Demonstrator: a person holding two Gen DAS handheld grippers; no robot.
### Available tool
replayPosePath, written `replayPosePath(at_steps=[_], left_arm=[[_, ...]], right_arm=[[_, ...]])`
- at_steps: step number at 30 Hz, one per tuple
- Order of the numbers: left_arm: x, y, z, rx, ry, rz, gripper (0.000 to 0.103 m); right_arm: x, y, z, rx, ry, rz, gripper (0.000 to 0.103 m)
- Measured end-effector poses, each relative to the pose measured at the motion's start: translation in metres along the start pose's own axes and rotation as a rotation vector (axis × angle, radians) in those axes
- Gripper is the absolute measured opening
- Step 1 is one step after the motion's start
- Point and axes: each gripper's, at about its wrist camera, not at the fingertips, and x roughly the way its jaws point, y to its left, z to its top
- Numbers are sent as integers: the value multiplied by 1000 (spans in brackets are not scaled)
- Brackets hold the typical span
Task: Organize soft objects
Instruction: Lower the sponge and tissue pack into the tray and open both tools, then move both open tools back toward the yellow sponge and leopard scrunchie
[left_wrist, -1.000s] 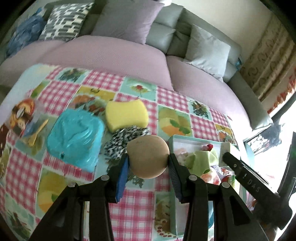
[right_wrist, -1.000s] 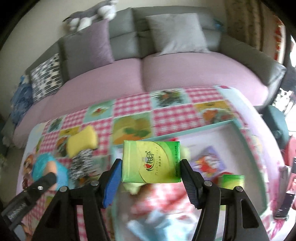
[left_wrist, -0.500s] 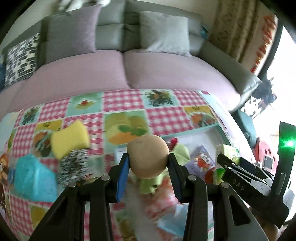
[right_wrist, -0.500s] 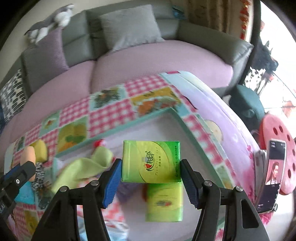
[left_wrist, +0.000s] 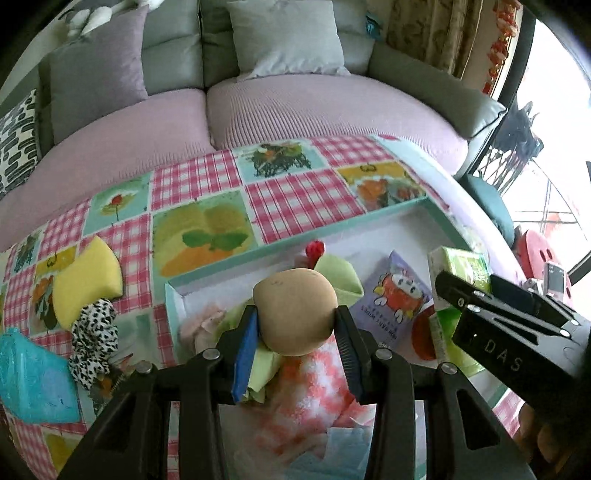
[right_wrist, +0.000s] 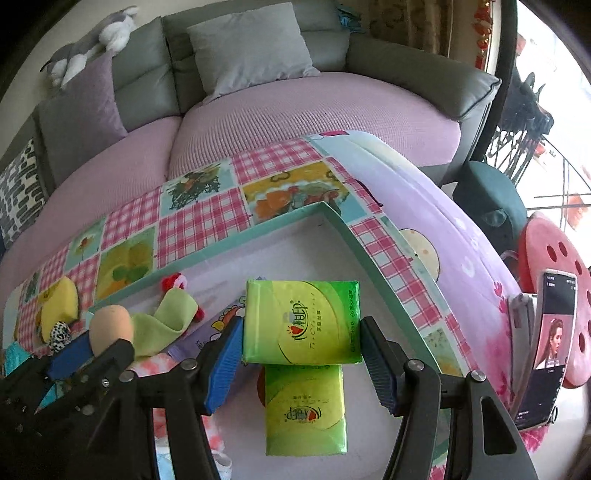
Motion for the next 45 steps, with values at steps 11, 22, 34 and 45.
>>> replayPosePath(at_steps=[11, 22, 34, 45], left_arm=[[-4, -7, -1, 21, 22, -37, 50], [-31, 14, 3, -36, 4, -19, 56], [-28, 89, -6, -236, 29, 170, 82], [-49, 131, -8, -327, -30, 169, 85]], right_arm=[[-1, 4, 0, -33, 4, -13, 69], [-12, -1, 2, -25, 2, -36, 72], [-14, 7, -1, -56, 36, -22, 89], [-11, 36, -5, -142, 48, 28, 103]])
